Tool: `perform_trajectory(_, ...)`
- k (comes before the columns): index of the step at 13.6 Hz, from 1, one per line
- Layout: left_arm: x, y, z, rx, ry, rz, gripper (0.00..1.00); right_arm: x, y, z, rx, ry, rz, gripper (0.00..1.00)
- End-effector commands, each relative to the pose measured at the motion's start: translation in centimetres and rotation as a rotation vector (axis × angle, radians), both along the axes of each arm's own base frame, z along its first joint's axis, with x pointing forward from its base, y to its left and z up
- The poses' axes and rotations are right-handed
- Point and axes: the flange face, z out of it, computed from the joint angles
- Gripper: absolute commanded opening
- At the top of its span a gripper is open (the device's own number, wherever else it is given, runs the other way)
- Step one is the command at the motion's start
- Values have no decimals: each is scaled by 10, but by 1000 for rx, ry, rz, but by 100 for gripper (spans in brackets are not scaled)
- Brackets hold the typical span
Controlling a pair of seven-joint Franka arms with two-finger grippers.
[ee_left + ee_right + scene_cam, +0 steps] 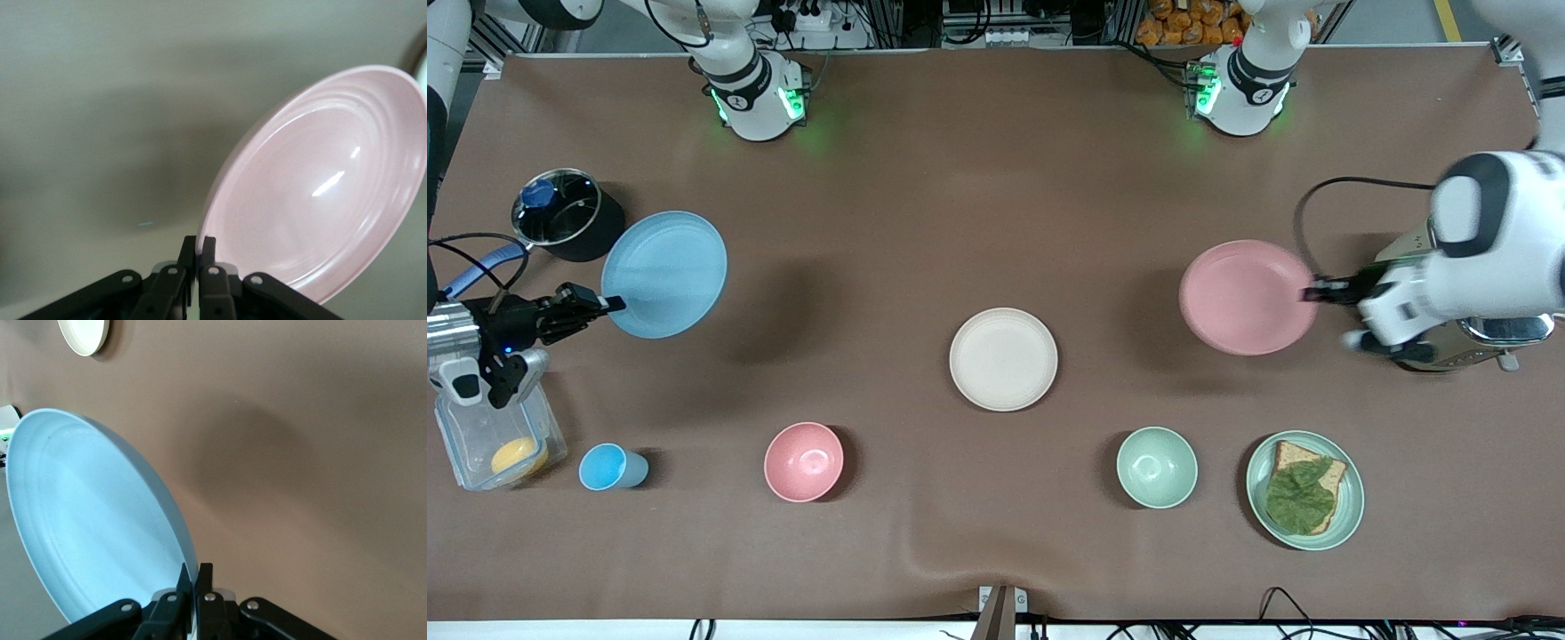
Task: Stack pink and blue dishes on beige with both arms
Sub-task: 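Grasp the pink plate rim with the left gripper and lift it, then lower the pink plate onto the beige plate with the left gripper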
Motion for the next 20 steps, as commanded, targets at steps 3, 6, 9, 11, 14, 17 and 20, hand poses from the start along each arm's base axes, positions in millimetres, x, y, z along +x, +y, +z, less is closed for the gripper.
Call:
perform_trajectory(3,30,-168,-15,18,24,151,0,-2,-1,2,19,9,-22,0)
perform_trajectory(6,35,-231,-38,-20,-42,216,0,-2,-1,1,20,12,-22,0)
perform_trajectory(9,31,-275,-83,-64,-111,199,0,-3,-1,-1,20,15,-22,0)
perform_trajectory(11,17,-305,-110,-70,-117,163,0,-3,-1,-1,21,17,-23,0)
perform_trajectory(14,10,-306,-143,-53,-81,149,0,-3,-1,-1,21,17,-23,0)
perform_trajectory(17,4,-308,-148,-43,-67,153,22,-3,-1,-2,22,18,-21,0)
perform_trajectory(20,5,-311,-134,-50,-84,150,100,-3,-1,-2,22,18,-21,0)
